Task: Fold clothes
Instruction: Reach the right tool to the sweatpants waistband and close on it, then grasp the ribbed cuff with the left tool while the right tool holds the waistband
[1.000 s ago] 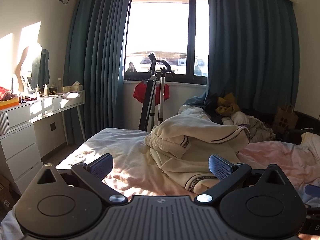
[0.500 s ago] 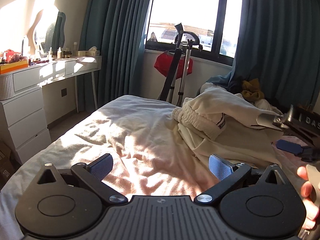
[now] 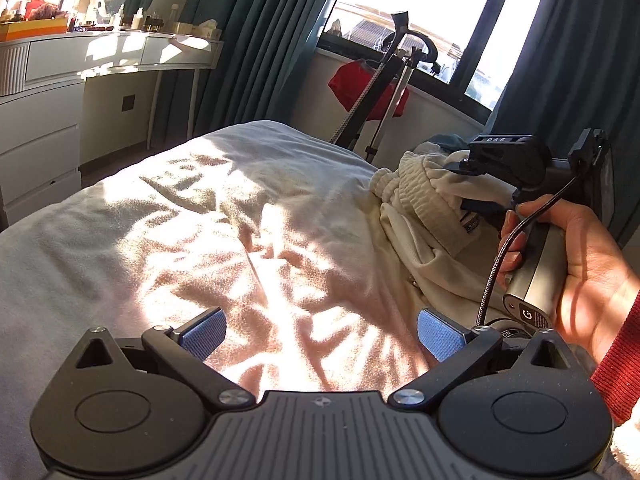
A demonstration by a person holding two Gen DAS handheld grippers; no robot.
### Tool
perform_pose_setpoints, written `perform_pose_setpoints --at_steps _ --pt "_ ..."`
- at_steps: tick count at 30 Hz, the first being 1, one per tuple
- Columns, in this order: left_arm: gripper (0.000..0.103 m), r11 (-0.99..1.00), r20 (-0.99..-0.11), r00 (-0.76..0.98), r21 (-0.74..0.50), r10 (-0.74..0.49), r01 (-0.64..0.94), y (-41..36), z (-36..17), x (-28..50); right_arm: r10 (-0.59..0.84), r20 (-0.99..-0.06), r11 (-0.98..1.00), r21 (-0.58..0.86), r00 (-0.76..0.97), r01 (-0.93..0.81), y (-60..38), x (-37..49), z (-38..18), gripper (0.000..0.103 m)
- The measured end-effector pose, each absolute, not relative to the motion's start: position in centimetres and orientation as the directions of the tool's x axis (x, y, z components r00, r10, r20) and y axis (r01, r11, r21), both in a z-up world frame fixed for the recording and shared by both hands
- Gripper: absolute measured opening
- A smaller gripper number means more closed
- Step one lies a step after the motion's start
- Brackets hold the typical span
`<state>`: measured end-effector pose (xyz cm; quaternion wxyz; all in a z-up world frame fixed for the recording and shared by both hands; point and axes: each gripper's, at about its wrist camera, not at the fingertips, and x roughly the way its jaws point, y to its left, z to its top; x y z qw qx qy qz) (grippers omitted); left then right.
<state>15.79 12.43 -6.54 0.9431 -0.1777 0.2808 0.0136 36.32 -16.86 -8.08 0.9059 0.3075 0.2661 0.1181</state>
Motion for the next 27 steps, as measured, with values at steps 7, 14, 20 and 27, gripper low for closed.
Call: perform_pose_setpoints --at_steps 7,14,20,27 --pt "0.103 0.914 -0.48 0.868 -0.397 -0.127 -0.086 12.6 -5.4 14.7 0.362 -0.377 0.8 0.595 0.852 -0.076 -20.5 30.0 -4.5 0.017" --pt "0.103 0.866 -0.404 0.889 -0.499 -0.218 -0.015 12.9 -3.9 12.7 0.405 -0.315 0.763 0.634 0.858 -0.128 -26.7 19.6 -0.3 0.016" --pt "0.103 0.825 -0.39 0.875 -0.565 -0.287 0.02 12.2 -3.6 11.3 0.429 -0.301 0.721 0.682 0.852 -0.122 -31.4 10.1 -0.2 0.016" --pt "0.103 0.761 -0.389 0.83 -0.646 -0.4 0.064 10.3 -5.0 9.6 0.399 -0.36 0.699 0.715 0.843 -0.026 -36.3 3.4 -4.4 0.016"
